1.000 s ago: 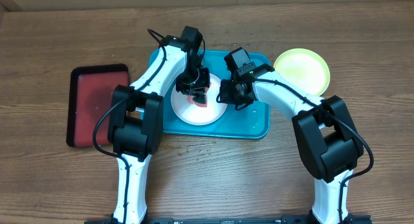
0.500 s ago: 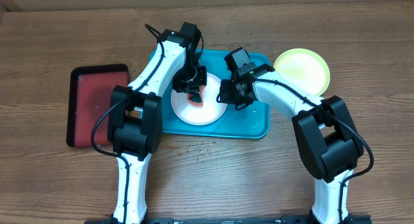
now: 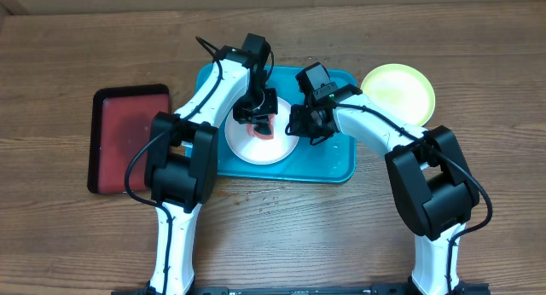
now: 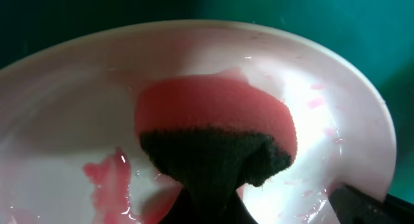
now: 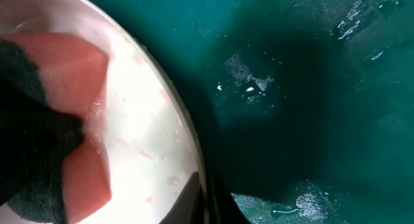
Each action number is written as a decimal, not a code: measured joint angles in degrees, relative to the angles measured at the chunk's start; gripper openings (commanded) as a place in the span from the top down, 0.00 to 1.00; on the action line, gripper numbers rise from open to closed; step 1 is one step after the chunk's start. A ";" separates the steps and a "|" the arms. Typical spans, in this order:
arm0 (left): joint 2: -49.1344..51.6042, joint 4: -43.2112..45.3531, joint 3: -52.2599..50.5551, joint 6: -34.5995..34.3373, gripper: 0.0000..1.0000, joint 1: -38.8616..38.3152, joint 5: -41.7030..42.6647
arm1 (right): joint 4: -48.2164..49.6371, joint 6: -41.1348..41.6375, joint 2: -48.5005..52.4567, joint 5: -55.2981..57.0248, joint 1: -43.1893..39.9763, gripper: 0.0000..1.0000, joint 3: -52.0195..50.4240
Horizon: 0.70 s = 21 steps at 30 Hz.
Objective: Clean dirty plates on tray and stack at the side
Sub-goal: 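Bring sponge from black tray and scrub white plate with left gripper, then scrub the white plate with the sponge in left gripper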
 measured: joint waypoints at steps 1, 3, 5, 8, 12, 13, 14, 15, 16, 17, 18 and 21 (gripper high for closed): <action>-0.13 0.09 -0.17 -0.17 0.96 0.00 -0.42 | -0.02 -0.02 0.00 -0.02 0.02 0.96 0.00; -0.33 -0.28 -0.50 -0.57 0.96 0.00 -2.27 | 0.00 -0.02 0.00 0.00 0.02 0.96 0.00; -0.63 -1.95 -0.59 -0.83 0.96 -0.46 -6.29 | -0.02 -0.02 0.00 -0.04 0.02 0.96 0.00; -0.81 -4.63 -0.66 -0.85 0.96 -1.14 -13.29 | 0.02 -0.02 0.00 -0.24 0.04 0.96 0.00; -0.76 -8.81 -0.66 -0.85 0.96 -0.87 -23.04 | 0.04 -0.07 0.00 -0.26 0.11 0.96 0.00; -0.68 -9.25 -0.63 -0.85 0.96 -0.61 -24.68 | 0.02 -0.02 0.00 -0.26 0.11 0.96 0.00; -0.55 -9.29 -0.55 -0.85 0.96 -0.28 -25.92 | 0.02 -0.04 0.00 -0.26 0.11 0.96 0.00; -0.44 -9.05 -0.22 -0.85 0.96 -0.04 -26.21 | 0.04 -0.02 0.00 -0.39 0.11 0.96 0.00; -0.39 -8.46 0.13 -0.83 0.96 0.02 -26.34 | 0.22 0.00 0.00 -0.52 0.13 0.96 0.00; -0.39 -7.39 0.39 -0.85 0.96 0.07 -26.29 | 0.24 0.02 0.00 -0.55 0.13 0.96 0.00; -0.39 -6.03 0.63 -0.85 0.96 0.07 -25.75 | 0.26 0.20 0.00 -0.63 0.13 0.96 0.00; -0.35 -1.53 1.11 -0.85 0.96 0.20 -20.37 | 0.33 0.50 0.00 -0.61 0.11 0.96 -0.04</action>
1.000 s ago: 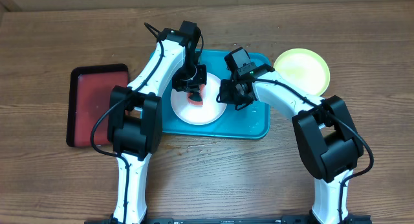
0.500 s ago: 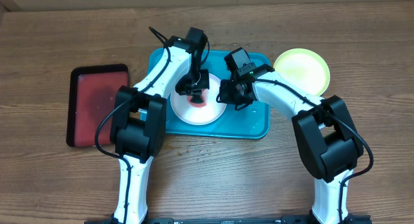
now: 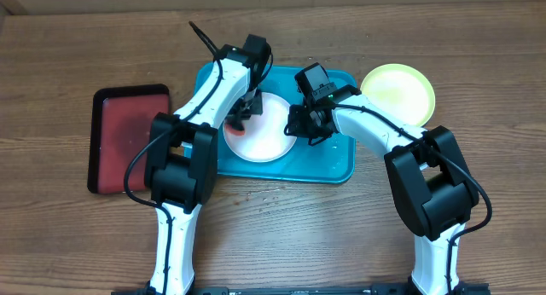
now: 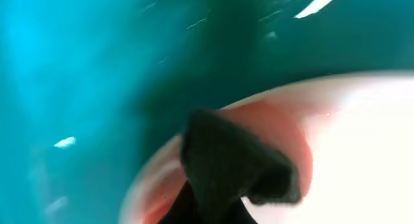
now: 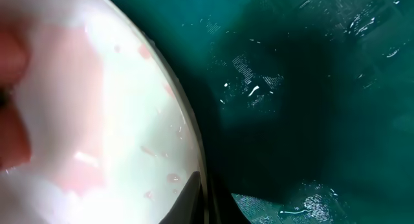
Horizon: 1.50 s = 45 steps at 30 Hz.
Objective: Clean dirty plates on tray and stack at the side
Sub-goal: 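Scrub the white plate with the sponge in left gripper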
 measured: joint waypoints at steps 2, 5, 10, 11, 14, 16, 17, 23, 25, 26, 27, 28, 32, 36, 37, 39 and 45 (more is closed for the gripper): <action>0.00 1.84 0.00 -0.02 0.96 -0.02 4.87 | 0.00 0.13 0.00 -0.02 0.02 0.96 0.00; 0.00 3.72 0.00 -0.15 0.96 0.13 11.61 | 0.00 0.31 0.00 -0.04 0.02 0.96 0.00; 0.04 3.54 0.00 0.33 0.96 -0.68 17.64 | 0.11 0.31 0.00 0.00 0.02 0.96 -0.02; 0.04 3.02 0.00 0.76 0.96 -1.01 18.34 | 0.09 0.33 0.00 0.00 0.00 0.96 -0.02; 0.07 0.76 0.00 2.62 0.96 -1.84 19.67 | 0.11 0.28 0.00 0.02 0.00 0.96 -0.02; 0.07 -1.07 0.00 3.48 0.96 -2.08 19.91 | 0.11 0.31 0.00 -0.02 0.00 0.96 -0.02; 0.07 -2.21 0.00 4.13 0.96 -2.21 19.87 | 0.11 0.31 0.00 -0.02 0.00 0.96 -0.02; 0.07 -8.52 0.00 5.66 0.96 -2.34 12.26 | 0.13 0.28 0.00 -0.02 0.00 0.96 -0.04; 0.07 -9.53 0.00 5.90 0.96 -2.34 7.23 | 0.13 0.31 0.00 -0.02 0.00 0.96 -0.04; 0.07 -9.66 0.00 5.92 0.96 -2.34 4.74 | 0.13 0.31 0.00 -0.02 0.00 0.96 -0.04; 0.07 -9.57 0.00 5.92 0.96 -2.34 1.99 | 0.13 0.31 0.00 -0.02 0.02 0.96 -0.04; 0.07 -9.16 0.00 5.95 0.96 -2.32 -0.42 | 0.15 0.28 0.00 0.00 0.00 0.96 -0.04; 0.07 -4.61 0.00 6.10 0.96 -1.99 -6.82 | 0.13 0.31 0.00 0.00 0.00 0.96 -0.04; 0.07 -0.26 0.02 6.12 0.96 -1.53 -5.42 | 0.13 0.37 0.00 0.00 0.00 0.96 -0.04; 0.07 -0.09 0.11 6.14 0.96 -1.51 -4.00 | 0.13 0.42 0.00 -0.02 0.02 0.96 -0.04; 0.11 -0.11 0.74 6.12 0.96 -1.51 -0.79 | 0.11 0.48 0.00 -0.02 0.00 0.96 -0.04; 0.31 -1.77 8.79 6.12 0.96 -0.46 10.56 | 0.13 0.44 0.00 0.00 0.02 0.96 -0.04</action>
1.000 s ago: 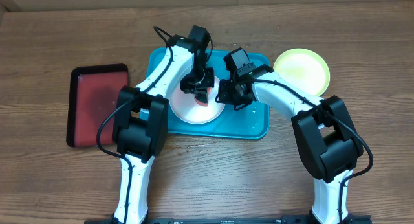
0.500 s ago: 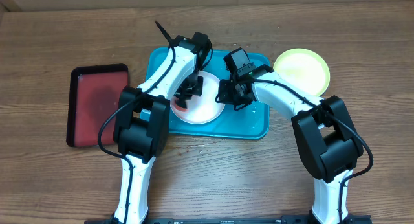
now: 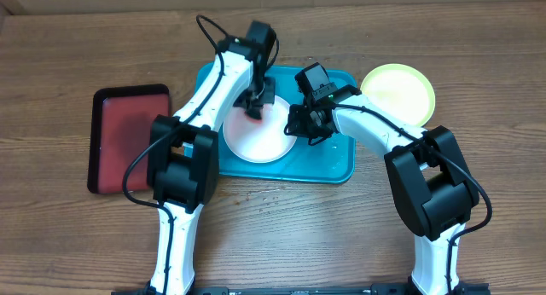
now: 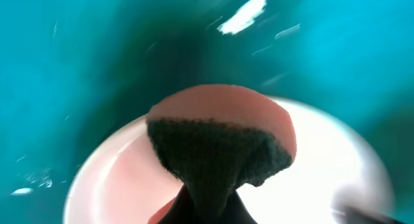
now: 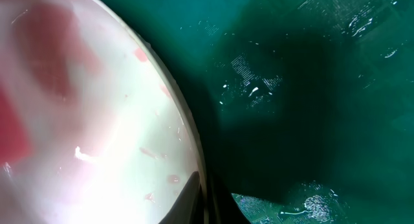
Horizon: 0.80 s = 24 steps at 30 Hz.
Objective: Clean dirty plates on tray and stack at the side
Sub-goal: 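Scrub the white plate with the sponge in left gripper, then return sponge to black tray with left gripper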
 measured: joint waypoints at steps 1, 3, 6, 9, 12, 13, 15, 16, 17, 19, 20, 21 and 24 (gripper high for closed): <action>-0.07 -0.52 2.05 0.02 0.96 0.42 1.84 | -0.02 0.02 0.00 0.00 0.00 0.96 0.00; -0.74 -1.70 4.94 0.02 0.96 1.51 4.48 | -0.04 0.02 0.00 0.00 0.00 0.96 0.00; -3.21 -4.22 6.75 0.02 0.96 4.15 5.55 | 0.00 0.02 0.00 0.02 -0.02 0.96 0.00; -6.51 -8.35 7.34 0.00 0.96 8.02 3.82 | 0.00 0.04 0.00 0.04 -0.02 0.96 0.00; -8.48 -12.63 7.98 0.02 0.96 12.98 2.19 | -0.02 0.07 0.00 0.37 0.00 0.96 0.00; -8.72 -13.77 7.98 0.00 0.96 14.64 1.81 | -0.02 0.02 0.00 0.42 0.00 0.96 0.00; -8.74 -15.21 7.74 -0.04 0.96 18.27 1.05 | 0.02 0.04 0.00 0.42 0.00 0.96 0.00; -8.74 -15.43 7.21 -0.07 0.96 19.85 0.79 | 0.04 0.04 0.00 0.44 0.00 0.96 0.00; -8.74 -15.78 6.56 -0.07 0.96 21.55 0.55 | 0.07 0.00 0.00 0.44 0.00 0.96 0.00; -8.74 -15.54 4.68 -0.22 0.96 24.85 0.02 | 0.07 0.02 0.00 0.44 0.00 0.96 0.00; -8.74 -14.78 3.10 -0.24 0.96 26.45 -0.17 | 0.07 0.04 0.00 0.44 0.00 0.96 0.00; -8.74 -14.03 1.36 -0.24 0.96 27.78 -0.37 | 0.09 0.04 0.00 0.46 0.00 0.96 0.00; -8.74 -11.23 -4.26 -0.26 0.96 30.62 -0.52 | 0.07 0.00 0.00 0.48 0.00 0.96 0.00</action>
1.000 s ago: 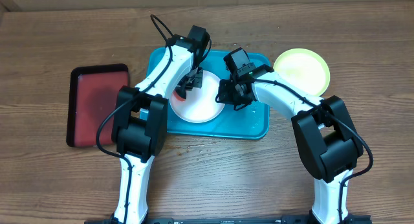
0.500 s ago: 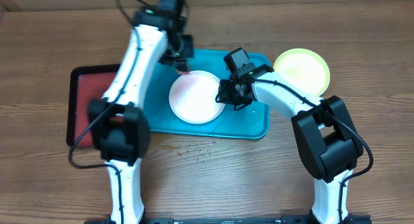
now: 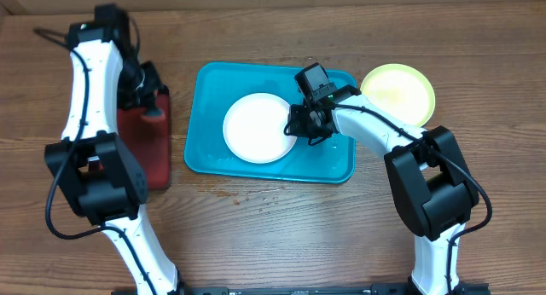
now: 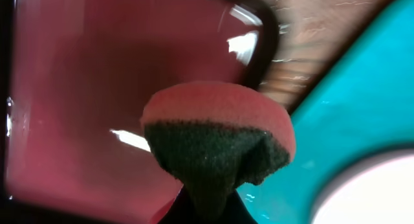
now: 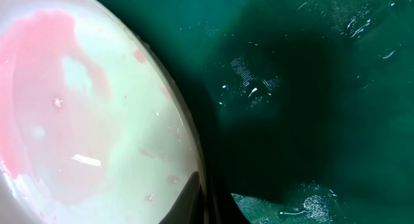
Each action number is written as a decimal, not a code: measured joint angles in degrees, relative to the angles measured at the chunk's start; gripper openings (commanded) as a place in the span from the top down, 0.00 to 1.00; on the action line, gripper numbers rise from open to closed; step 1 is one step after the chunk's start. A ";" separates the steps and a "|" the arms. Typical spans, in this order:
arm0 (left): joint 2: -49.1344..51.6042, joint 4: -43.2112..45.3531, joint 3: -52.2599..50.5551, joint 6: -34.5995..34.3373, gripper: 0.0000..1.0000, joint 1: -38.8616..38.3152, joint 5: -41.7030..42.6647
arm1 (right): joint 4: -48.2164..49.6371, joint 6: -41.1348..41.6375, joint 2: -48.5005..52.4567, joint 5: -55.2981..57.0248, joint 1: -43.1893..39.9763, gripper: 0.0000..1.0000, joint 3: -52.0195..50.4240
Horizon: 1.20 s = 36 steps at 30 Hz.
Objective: Clean dirty plates on tray and stack at the side
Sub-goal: 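Return sponge to black tray with left gripper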
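Note:
A white plate [image 3: 254, 127] lies in the teal tray [image 3: 328, 161]. The right wrist view shows a faint pink film and specks on the plate [image 5: 97, 107]. My right gripper [image 3: 299, 124] is shut on the plate's right rim, one finger inside and one outside [image 5: 206, 193]. My left gripper [image 3: 145, 92] hangs over the red tray [image 3: 156, 146] at the left, shut on a pink sponge [image 4: 217, 117] with a dark scrub side. In the left wrist view the red tray [image 4: 97, 88] lies under the sponge, with the teal tray [image 4: 336, 107] to the right.
A yellow-green plate [image 3: 397, 92] sits on the wooden table [image 3: 281, 235] right of the teal tray. Water drops glisten on the teal tray floor [image 5: 310, 88]. The left arm stretches along the table's left side over the red tray.
My left gripper has moved with the sponge from the plate's far edge leftward to above the red tray. The plate now lies uncovered. The right gripper still holds the rim.
First the sponge pressed on the plate's middle beside a red smear, while the right gripper pinched the rim. It then stood at the plate's left edge, later at the far edge. Now the smear is gone, a pale pink film is left, and the sponge is over the red tray.

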 measured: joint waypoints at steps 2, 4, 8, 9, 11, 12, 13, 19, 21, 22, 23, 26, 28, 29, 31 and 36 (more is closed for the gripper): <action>0.00 2.54 -3.98 0.00 0.96 1.38 0.02 | -0.02 0.00 0.00 0.02 0.00 0.96 0.00; 0.00 4.72 -7.34 0.00 0.96 2.34 0.04 | 0.02 0.02 0.00 0.02 0.00 0.96 -0.02; 0.00 8.66 -11.39 -0.50 0.96 3.39 -0.24 | -0.07 0.00 0.00 0.02 0.00 0.96 0.00; 0.00 9.44 -11.98 -0.63 0.96 3.63 -0.61 | -0.04 0.02 0.00 0.02 0.00 0.96 0.00; 0.00 10.21 -12.52 -0.68 0.96 4.04 -1.29 | -0.11 0.02 0.00 0.02 0.00 0.96 -0.02; 0.00 10.36 -12.66 -0.72 0.90 4.24 -1.51 | -0.13 0.02 0.00 0.02 0.00 0.96 0.00; 0.00 10.32 -12.68 -0.76 0.83 4.35 -1.68 | -0.13 0.02 0.00 0.04 0.00 0.96 0.00; 0.00 9.84 -12.70 -1.66 0.59 4.68 -2.25 | -0.09 0.02 0.00 0.04 0.00 0.96 0.00; 0.00 9.73 -12.70 -1.70 0.57 4.68 -2.29 | -0.11 0.02 0.00 0.04 0.00 0.96 0.00; 0.00 9.66 -12.70 -1.66 0.61 4.66 -2.32 | -0.07 0.02 0.00 0.04 0.00 0.96 0.00; 0.00 9.66 -12.70 -1.66 0.69 4.66 -2.32 | -0.04 0.04 0.00 0.04 0.00 0.96 -0.02; 0.00 9.03 -12.70 -1.70 0.78 4.68 -2.29 | -0.07 -0.11 0.00 -0.07 0.00 0.96 0.00; 0.00 8.13 -12.66 -1.68 0.78 4.68 -2.27 | -0.81 -0.68 0.00 -0.11 0.00 0.96 0.37; 0.00 7.69 -12.48 -1.66 0.76 4.68 -2.21 | -2.19 -1.40 0.00 -0.09 0.00 0.96 1.01; 0.00 6.97 -11.65 -1.62 0.69 4.68 -1.86 | -5.42 -2.71 0.00 0.17 0.00 0.96 2.43; 0.00 5.73 -7.17 -1.44 0.26 4.68 -0.79 | -13.18 -5.38 -0.20 5.70 0.35 0.96 9.84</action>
